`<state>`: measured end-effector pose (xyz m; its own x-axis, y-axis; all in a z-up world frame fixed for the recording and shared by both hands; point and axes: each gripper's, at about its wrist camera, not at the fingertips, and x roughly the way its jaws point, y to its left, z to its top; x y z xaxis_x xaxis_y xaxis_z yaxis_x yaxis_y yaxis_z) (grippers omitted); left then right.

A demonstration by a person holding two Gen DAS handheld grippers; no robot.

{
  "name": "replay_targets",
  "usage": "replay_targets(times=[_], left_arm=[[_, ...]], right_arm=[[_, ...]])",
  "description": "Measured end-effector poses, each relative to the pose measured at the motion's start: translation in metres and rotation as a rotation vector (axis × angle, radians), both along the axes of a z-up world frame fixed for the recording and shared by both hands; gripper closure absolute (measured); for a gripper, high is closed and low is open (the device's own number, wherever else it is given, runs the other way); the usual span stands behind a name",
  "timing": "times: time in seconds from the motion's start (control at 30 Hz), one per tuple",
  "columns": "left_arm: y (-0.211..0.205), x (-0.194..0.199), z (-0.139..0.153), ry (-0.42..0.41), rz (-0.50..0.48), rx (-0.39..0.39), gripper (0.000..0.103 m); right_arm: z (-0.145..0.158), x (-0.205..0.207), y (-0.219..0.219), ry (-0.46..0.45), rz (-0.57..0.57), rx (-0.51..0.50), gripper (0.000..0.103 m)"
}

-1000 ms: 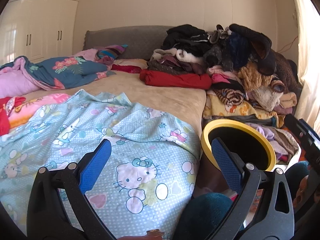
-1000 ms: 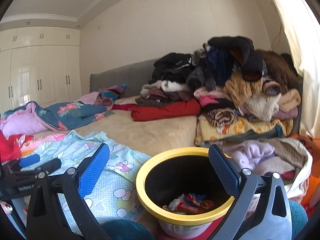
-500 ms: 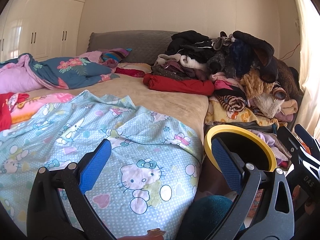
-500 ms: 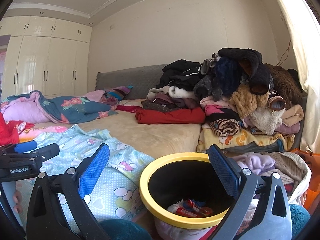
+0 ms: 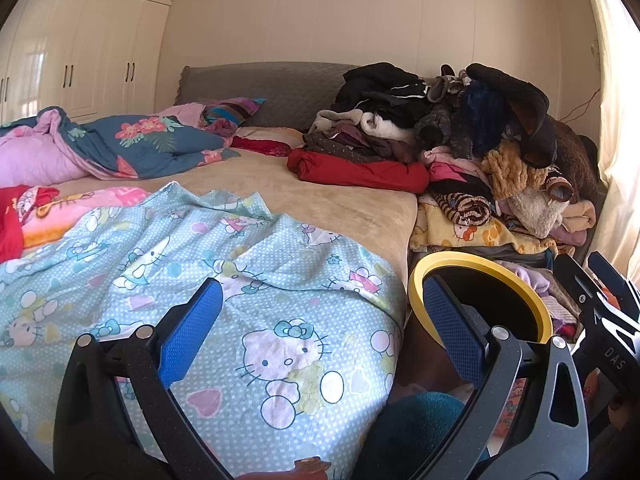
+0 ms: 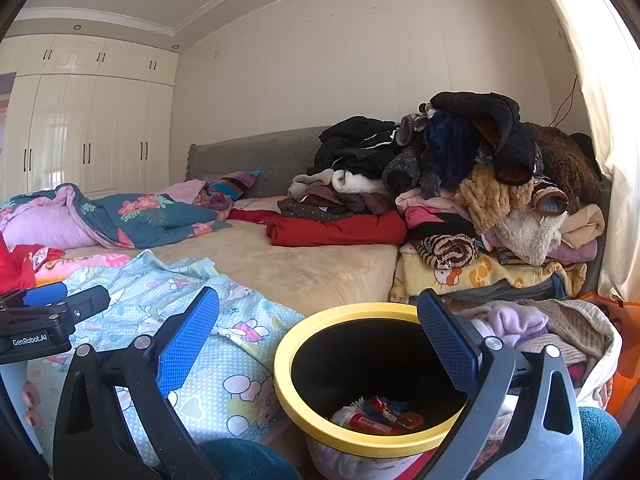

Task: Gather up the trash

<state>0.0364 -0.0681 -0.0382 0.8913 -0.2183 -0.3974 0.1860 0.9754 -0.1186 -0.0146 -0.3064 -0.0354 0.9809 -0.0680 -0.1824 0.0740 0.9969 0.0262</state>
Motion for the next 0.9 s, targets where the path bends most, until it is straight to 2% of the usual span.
replay_targets(times=[0.9], left_arm=[[-0.0027, -0.0003, 0.0001, 0.004, 0.003, 0.001, 0.011]], right_arm=[[-0.0045, 0.0, -0.0005, 0.001, -0.011, 0.003, 0.006]])
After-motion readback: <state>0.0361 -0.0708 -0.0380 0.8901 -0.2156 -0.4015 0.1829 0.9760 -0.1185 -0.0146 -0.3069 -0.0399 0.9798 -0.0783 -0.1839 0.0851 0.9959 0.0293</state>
